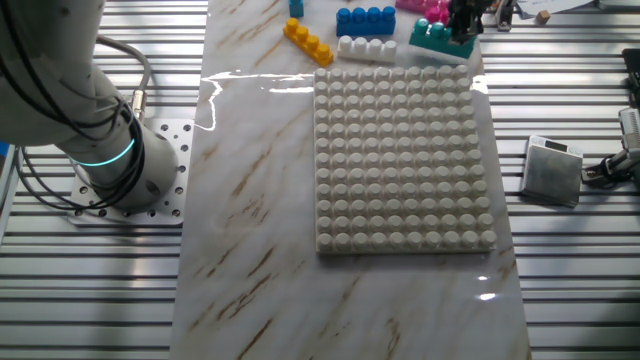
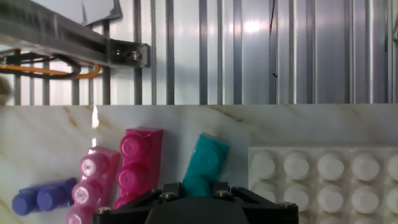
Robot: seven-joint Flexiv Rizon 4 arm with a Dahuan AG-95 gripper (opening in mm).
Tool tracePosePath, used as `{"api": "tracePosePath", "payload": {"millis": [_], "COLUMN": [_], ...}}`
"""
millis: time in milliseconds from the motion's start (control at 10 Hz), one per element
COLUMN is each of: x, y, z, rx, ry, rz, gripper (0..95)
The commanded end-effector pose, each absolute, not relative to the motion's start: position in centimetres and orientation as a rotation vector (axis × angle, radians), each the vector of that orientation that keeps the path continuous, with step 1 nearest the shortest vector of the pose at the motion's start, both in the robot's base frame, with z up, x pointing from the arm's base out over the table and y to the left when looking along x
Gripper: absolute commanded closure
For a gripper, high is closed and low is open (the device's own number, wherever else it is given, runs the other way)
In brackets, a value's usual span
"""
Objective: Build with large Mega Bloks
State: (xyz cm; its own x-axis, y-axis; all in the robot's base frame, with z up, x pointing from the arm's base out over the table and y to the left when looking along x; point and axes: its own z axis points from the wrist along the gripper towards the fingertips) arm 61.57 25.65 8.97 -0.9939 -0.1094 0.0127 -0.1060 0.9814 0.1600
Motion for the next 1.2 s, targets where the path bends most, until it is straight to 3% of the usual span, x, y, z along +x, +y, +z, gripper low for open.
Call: {"api": "tracePosePath", "payload": {"millis": [100,500,1200], "x": [60.7,58.9,58.8], "y": [24.0,21.7,21.5], "z": [10.5,12.3,12.4], "rx": [0.315,0.455,0.490], "ry": [-3.072,-3.045,-3.043], "rz": [-0.251,-0.251,-0.164], "gripper": [95.0,95.0,95.0]}}
